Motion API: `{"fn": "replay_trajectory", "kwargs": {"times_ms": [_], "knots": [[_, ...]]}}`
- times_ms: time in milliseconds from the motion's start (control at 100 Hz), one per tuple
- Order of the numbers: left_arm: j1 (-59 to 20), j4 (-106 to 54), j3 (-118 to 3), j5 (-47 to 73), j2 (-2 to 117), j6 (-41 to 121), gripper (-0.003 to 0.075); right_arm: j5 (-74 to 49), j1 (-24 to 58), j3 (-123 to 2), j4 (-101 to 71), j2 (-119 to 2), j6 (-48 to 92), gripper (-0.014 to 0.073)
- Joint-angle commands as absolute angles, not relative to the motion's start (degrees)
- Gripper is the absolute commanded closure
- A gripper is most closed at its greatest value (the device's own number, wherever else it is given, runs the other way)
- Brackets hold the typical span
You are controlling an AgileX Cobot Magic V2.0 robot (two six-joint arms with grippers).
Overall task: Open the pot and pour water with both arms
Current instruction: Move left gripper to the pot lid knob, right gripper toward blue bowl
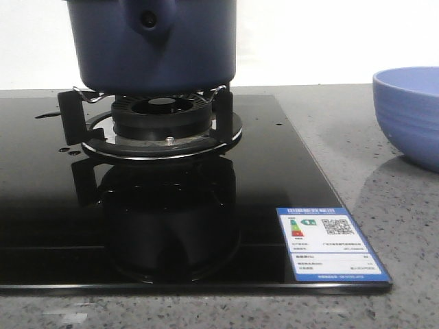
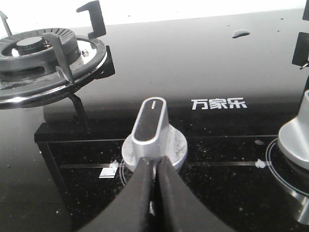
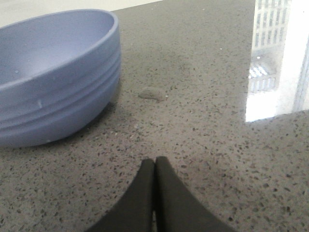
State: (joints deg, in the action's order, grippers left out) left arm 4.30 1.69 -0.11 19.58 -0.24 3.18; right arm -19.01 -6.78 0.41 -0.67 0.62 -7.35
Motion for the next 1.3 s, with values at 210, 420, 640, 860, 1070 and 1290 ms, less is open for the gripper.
{"fn": "replay_trajectory", "kwargs": {"times_ms": [210,420,640,860,1070,1290], "knots": [[4.42,1.41,1.83,17.08,-1.83,3.1,0.0741,-17.93,-7.01,1.86,0.0,1.55,-7.39,0.0657],[4.42,1.41,1.83,17.08,-1.83,3.1,0.0741,-18.03,-7.01,1.86,0.59,1.55,-7.25,0.0657],[4.42,1.41,1.83,17.08,-1.83,3.1,0.0741,-18.42,-7.01,1.86,9.77,1.55,-7.25,0.0657],[4.42,1.41,1.83,17.08,-1.83,3.1,0.0741,-3.93,-6.89,1.86,12.89,1.55,-7.25,0.0657],[4.42,-0.98,1.83,10.74,-1.83,2.53,0.0741,12.61,-6.89,1.86,-1.03,1.55,-7.51,0.0657],[4.32,-36.88,1.83,-5.03,-1.83,2.27,0.0741,15.06,-6.89,1.86,-13.99,1.55,-7.51,0.0657]]}}
